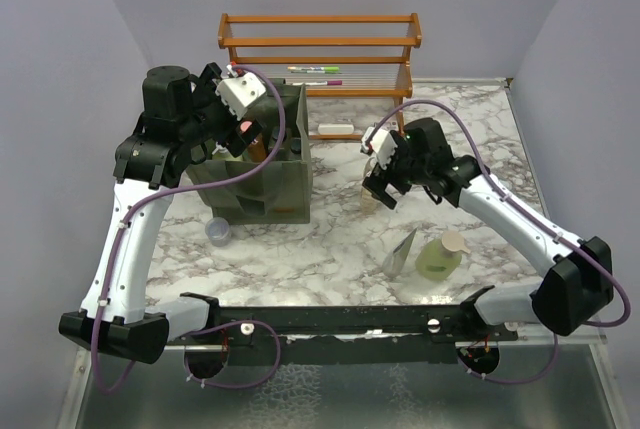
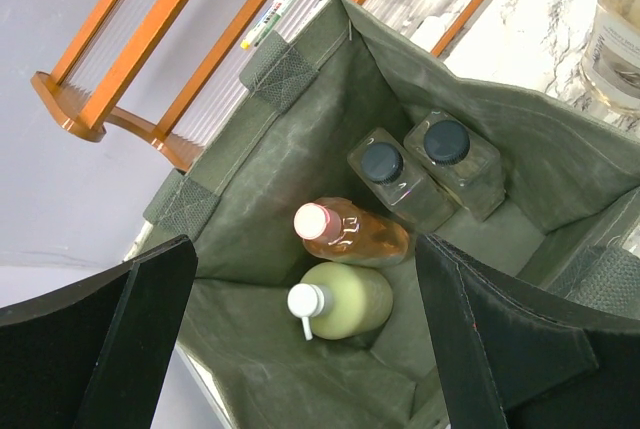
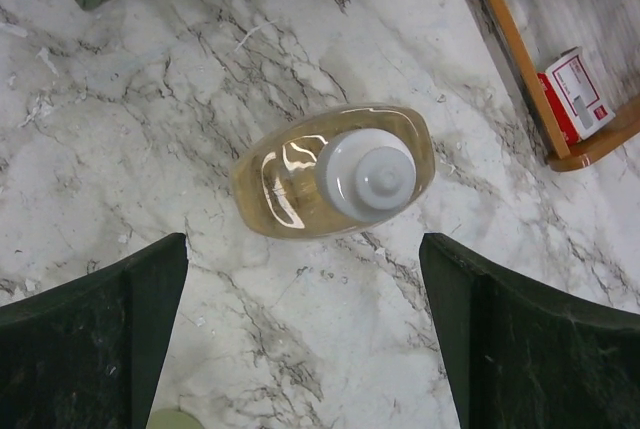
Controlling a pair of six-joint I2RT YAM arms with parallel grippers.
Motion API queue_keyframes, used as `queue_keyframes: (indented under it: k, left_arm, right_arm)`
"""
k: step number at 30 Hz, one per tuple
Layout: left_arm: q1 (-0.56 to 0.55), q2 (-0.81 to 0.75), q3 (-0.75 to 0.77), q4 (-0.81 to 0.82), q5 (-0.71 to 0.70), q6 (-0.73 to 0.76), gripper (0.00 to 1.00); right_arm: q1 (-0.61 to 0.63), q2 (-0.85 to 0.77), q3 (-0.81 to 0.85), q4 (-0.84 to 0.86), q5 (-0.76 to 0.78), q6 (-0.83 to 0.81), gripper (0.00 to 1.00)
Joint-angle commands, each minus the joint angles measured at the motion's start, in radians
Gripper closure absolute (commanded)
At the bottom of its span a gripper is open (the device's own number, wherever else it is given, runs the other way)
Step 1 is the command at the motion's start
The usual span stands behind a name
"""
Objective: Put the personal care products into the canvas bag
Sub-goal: Move the care product at the center of the board.
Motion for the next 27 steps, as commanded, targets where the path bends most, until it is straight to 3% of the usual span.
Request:
queue_keyframes:
  k: [1, 5, 11, 21, 27]
  left_arm:
    - [0.001, -0.023, -0.006, 0.000, 0.024, 0.008, 0.06]
    - [0.002, -0.022, -0.006, 0.004, 0.034, 0.001, 0.06]
    - [0.003, -0.021, -0.006, 0.004, 0.036, 0.000, 0.06]
    - [0.007, -0.013, -0.012, 0.013, 0.044, -0.010, 0.06]
    - [0.012, -0.015, -0.013, 0.013, 0.053, -0.016, 0.06]
  right_arm:
    - [0.003, 0.036, 0.049, 0.018, -0.064, -0.078, 0.01]
    - [0.003, 0.073, 0.094, 0.011, -0.048, -0.057, 0.01]
    - [0.003, 0.080, 0.125, 0.037, -0.079, 0.120, 0.01]
    - [0.014, 0.135, 0.141, 0.081, 0.151, 0.292, 0.00]
    - [0.018, 0.141, 0.105, 0.086, 0.200, 0.331, 0.01]
